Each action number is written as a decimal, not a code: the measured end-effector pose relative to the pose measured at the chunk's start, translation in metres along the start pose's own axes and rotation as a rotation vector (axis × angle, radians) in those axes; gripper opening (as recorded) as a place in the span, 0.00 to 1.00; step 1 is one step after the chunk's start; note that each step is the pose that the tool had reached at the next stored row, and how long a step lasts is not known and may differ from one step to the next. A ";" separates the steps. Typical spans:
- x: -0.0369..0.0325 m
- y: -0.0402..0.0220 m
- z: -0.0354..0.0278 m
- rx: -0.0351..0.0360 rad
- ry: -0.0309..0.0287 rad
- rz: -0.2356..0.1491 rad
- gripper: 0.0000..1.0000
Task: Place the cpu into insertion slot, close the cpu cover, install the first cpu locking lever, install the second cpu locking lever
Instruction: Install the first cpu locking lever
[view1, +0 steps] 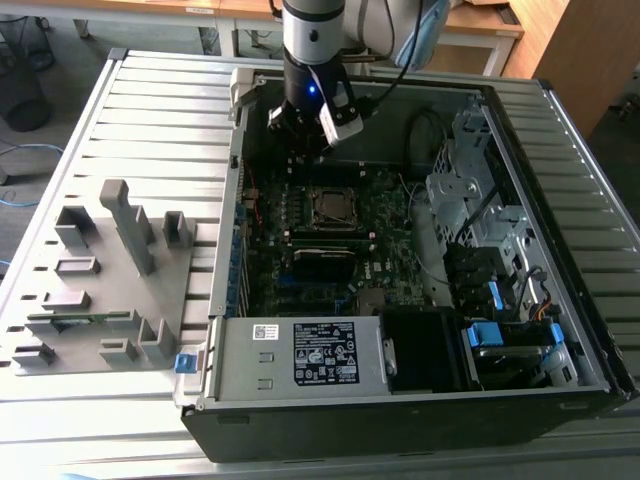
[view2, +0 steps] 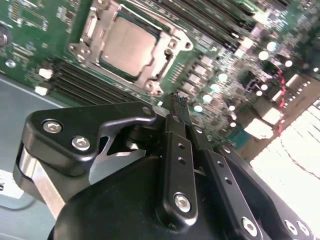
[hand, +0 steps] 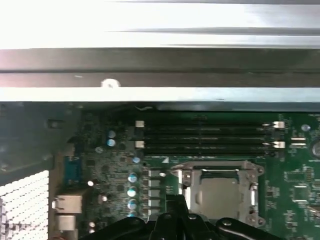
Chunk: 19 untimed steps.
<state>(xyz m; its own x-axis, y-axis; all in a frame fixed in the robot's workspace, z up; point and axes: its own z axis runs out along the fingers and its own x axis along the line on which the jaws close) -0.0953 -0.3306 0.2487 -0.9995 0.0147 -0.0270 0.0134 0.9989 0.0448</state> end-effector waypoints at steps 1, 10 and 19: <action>0.0021 0.0000 0.0000 0.0003 -0.0001 0.000 0.10; 0.0060 0.0000 -0.0004 -0.0301 -0.0189 0.000 0.10; 0.0178 -0.0002 -0.0007 -0.0307 -0.0259 0.000 0.10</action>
<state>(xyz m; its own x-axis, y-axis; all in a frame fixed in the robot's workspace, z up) -0.1131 -0.3306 0.2489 -0.9985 0.0159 -0.0529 0.0119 0.9971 0.0755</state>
